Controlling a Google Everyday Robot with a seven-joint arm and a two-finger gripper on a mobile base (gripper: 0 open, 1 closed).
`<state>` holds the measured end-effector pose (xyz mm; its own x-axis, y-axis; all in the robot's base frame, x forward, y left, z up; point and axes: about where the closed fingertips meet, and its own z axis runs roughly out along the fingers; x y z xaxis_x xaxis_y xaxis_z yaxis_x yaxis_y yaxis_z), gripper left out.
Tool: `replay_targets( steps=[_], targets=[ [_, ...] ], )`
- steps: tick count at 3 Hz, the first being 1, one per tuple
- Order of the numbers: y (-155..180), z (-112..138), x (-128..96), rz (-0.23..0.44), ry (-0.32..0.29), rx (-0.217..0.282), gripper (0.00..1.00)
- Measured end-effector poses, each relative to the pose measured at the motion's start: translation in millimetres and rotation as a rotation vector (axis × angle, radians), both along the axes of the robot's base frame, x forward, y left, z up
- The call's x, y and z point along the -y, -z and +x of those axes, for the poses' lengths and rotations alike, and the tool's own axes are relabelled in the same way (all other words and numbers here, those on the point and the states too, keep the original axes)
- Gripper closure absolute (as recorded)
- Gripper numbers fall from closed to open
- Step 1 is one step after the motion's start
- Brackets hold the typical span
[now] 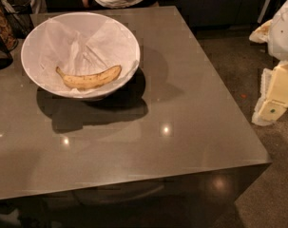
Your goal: Pick banana from white bowl
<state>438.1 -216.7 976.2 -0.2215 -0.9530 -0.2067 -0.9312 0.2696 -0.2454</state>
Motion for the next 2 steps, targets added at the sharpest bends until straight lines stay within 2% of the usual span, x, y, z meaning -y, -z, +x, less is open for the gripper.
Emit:
replay_targets(
  steps=[1,2],
  targets=[
    [0,0,0,0.0,0.0,0.0,0.0],
    [-9,7,-12,0.014,-0.01,0.007,0.0]
  ],
)
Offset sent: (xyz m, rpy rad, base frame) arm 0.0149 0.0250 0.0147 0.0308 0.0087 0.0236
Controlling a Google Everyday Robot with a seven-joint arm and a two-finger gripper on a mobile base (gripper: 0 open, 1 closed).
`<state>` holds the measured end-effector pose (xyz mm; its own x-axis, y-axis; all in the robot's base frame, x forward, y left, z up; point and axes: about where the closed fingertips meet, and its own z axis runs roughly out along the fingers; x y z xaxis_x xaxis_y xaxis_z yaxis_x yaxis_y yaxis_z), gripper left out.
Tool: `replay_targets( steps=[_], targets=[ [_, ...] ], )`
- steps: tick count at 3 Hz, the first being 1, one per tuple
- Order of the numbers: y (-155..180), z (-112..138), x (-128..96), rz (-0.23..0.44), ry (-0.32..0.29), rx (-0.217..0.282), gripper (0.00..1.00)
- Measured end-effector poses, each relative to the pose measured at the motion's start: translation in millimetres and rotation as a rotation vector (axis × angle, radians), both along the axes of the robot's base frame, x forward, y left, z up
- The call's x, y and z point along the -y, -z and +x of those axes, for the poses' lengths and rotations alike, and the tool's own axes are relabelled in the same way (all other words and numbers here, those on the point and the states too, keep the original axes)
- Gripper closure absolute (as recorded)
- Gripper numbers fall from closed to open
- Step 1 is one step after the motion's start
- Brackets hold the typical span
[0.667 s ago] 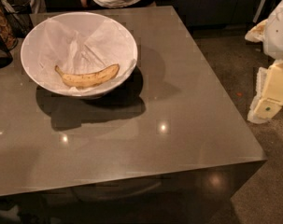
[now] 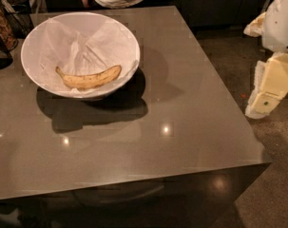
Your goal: Pick banana from white bowl
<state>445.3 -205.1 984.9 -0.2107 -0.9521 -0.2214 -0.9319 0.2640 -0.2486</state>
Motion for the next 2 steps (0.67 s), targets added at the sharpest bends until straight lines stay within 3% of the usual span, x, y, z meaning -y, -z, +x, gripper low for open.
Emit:
replay_targets(
  steps=[2],
  targets=[
    [-12,29,-30,-0.027,-0.048,-0.032,0.0]
  ],
)
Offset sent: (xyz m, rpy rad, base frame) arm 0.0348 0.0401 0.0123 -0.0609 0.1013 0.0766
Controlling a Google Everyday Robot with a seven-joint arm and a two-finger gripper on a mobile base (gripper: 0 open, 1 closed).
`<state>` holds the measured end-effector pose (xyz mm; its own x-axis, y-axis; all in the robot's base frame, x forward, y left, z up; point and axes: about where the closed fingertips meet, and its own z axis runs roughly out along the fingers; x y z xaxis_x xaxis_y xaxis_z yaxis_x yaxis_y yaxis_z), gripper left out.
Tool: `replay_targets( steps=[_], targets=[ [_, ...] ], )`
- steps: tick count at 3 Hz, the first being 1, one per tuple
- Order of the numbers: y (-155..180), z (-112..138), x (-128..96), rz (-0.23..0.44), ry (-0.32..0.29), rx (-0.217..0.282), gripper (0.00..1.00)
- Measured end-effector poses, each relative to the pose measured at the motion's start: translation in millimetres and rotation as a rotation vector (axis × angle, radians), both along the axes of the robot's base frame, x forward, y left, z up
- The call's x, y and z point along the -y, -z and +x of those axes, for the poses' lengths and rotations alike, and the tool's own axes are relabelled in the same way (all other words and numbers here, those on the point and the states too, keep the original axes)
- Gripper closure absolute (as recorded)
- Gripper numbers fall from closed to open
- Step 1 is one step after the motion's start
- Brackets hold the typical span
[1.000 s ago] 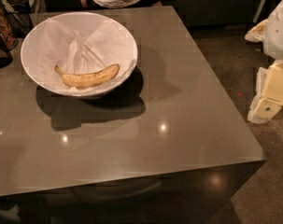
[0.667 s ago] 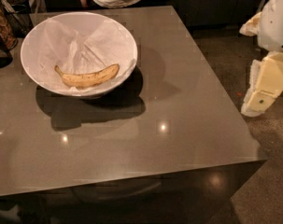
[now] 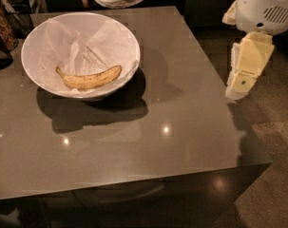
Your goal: Pick banana from white bowl
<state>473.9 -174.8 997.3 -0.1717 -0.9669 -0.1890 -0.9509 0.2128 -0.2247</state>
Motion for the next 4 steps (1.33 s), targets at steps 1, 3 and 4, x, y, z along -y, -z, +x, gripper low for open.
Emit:
replay_targets(
  steps=[1,3,4],
  targets=[
    [3,13,-18,-0.026,-0.053,-0.01,0.0],
    [-11,25,-43,-0.003,-0.124,0.064,0.0],
    [-20,35,-67,-0.014,-0.191,0.084,0.0]
  ],
)
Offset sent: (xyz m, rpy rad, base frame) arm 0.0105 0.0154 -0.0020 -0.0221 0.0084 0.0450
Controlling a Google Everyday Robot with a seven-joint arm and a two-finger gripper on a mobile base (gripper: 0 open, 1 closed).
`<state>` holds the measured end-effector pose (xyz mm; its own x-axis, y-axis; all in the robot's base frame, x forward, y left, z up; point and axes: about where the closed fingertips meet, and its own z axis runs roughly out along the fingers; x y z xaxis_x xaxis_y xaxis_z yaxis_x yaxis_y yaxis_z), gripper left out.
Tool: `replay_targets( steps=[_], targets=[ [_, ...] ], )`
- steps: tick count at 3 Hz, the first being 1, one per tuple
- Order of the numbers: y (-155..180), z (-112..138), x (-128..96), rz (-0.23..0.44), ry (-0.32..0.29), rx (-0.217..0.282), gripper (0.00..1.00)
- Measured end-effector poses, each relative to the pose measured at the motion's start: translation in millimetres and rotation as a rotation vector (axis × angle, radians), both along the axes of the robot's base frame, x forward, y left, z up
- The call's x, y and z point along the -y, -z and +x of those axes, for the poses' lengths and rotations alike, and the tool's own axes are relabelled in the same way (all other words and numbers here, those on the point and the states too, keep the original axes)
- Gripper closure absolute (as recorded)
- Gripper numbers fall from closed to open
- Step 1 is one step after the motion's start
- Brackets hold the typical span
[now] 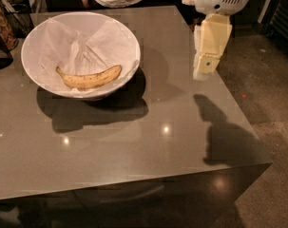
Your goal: Pick banana from white bowl
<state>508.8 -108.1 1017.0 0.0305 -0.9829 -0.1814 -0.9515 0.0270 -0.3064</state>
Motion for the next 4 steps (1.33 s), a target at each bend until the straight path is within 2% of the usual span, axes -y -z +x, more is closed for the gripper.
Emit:
replay_targets(
  steps=[1,2,3,4],
  targets=[
    [-7,11,-22,-0.033,-0.057,0.013,0.0],
    [-11,14,-26,-0.022,-0.06,0.037,0.0],
    [-15,19,-30,0.014,-0.072,0.058,0.0],
    [-20,33,-44,0.049,-0.104,0.071,0.0]
  ],
)
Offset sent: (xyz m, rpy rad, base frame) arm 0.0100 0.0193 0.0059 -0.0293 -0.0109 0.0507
